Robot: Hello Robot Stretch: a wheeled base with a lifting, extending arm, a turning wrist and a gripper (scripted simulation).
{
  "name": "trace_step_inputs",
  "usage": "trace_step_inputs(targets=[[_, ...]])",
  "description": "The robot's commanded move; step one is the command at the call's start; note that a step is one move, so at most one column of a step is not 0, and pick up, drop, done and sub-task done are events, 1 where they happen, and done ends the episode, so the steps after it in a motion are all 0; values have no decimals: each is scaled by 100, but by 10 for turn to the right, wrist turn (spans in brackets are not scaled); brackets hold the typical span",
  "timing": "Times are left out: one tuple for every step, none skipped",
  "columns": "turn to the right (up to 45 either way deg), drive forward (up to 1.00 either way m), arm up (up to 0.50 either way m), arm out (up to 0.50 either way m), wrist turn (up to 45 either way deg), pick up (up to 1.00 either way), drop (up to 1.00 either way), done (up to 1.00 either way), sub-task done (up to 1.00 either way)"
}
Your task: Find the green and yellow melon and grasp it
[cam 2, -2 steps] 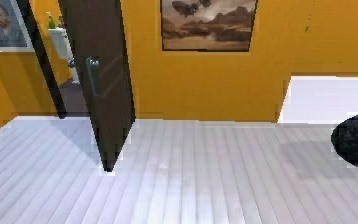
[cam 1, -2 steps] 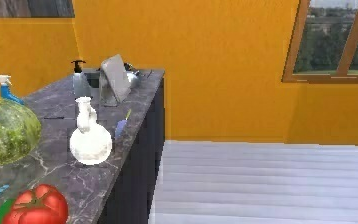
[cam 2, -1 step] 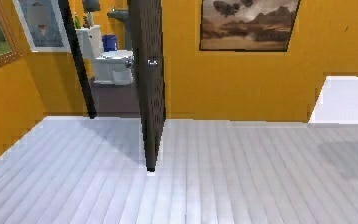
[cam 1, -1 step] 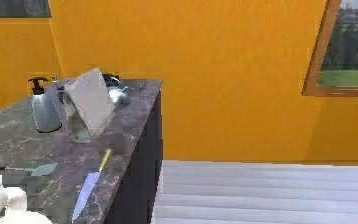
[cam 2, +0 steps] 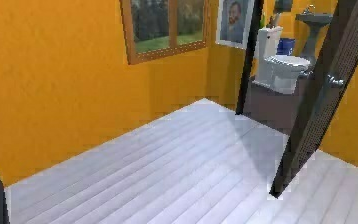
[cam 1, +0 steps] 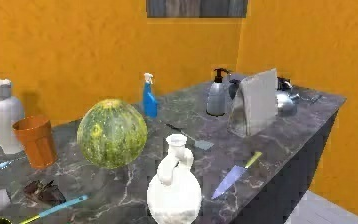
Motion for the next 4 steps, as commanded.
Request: trace_step_inputs(targets=[[-450,0,0,0,0,0,0,0,0],[-450,0,0,0,0,0,0,0,0],[-150,0,0,0,0,0,0,0,0],[0,0,50,0,0,0,0,0,0]])
